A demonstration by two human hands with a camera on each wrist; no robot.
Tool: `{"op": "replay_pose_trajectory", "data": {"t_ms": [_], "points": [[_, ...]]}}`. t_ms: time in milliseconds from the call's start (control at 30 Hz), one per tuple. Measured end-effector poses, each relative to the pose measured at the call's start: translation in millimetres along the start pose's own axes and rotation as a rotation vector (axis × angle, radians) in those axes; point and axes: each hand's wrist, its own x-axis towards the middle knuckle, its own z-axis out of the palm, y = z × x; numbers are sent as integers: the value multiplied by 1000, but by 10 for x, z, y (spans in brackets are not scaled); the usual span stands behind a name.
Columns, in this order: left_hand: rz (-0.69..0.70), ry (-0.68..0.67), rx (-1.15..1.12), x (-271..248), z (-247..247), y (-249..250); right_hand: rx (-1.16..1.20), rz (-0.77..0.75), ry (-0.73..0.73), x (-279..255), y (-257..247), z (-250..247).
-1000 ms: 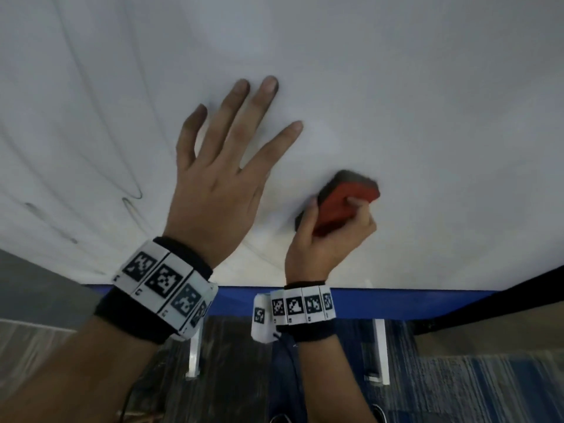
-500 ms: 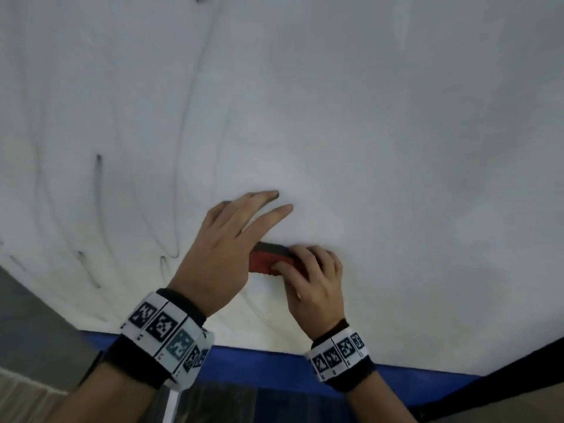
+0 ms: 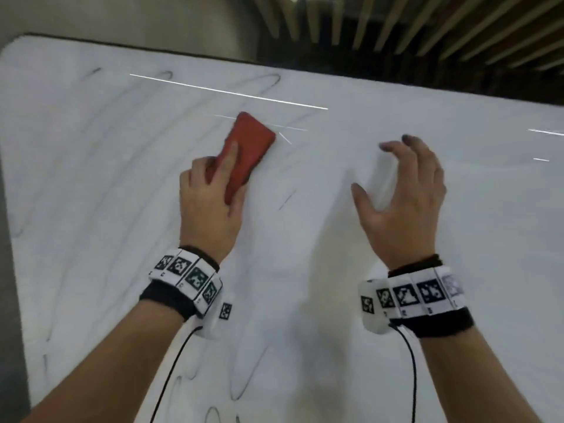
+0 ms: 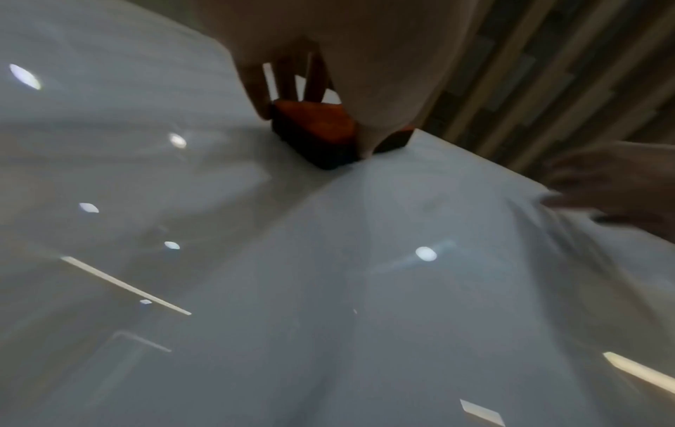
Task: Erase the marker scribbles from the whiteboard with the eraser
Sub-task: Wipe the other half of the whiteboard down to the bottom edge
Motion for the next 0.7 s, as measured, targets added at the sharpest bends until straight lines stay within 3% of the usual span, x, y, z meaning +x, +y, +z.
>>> {"op": "replay_pose_trajectory", "data": {"t_ms": [100,167,200,300,333,367,467,500,567,633,700], "points": [[440,-156,100,-220,212,404,-158,31,-21,368,91,-198],[547,-205,143,-195,243,418,-215,26,-53,564,120,-265],[488,-167,160,-73,233,349,-233,24,-73,652,131,-284],[-6,31,136,408,100,160,-283,36,-156,835,176,-281],[-102,54,138,476,89,207,-293,41,-173,864,190,-268],[-61,50,158,472,120,313,-304,38,-173,886,198,-255],[434,-43,220,224,279,611,-366,31,-131,907,191,-220],[509,-62,242,262,275,563,-386,31,-125,911,188,-206],[424,-27,307,560,202,383,-411,28,-121,912,192,-177],[125,53,298,897,108,219,-421,19,-113,897,203,-151],[-14,86,293,971,73,269,-426,22,-98,875,199,-121]]}}
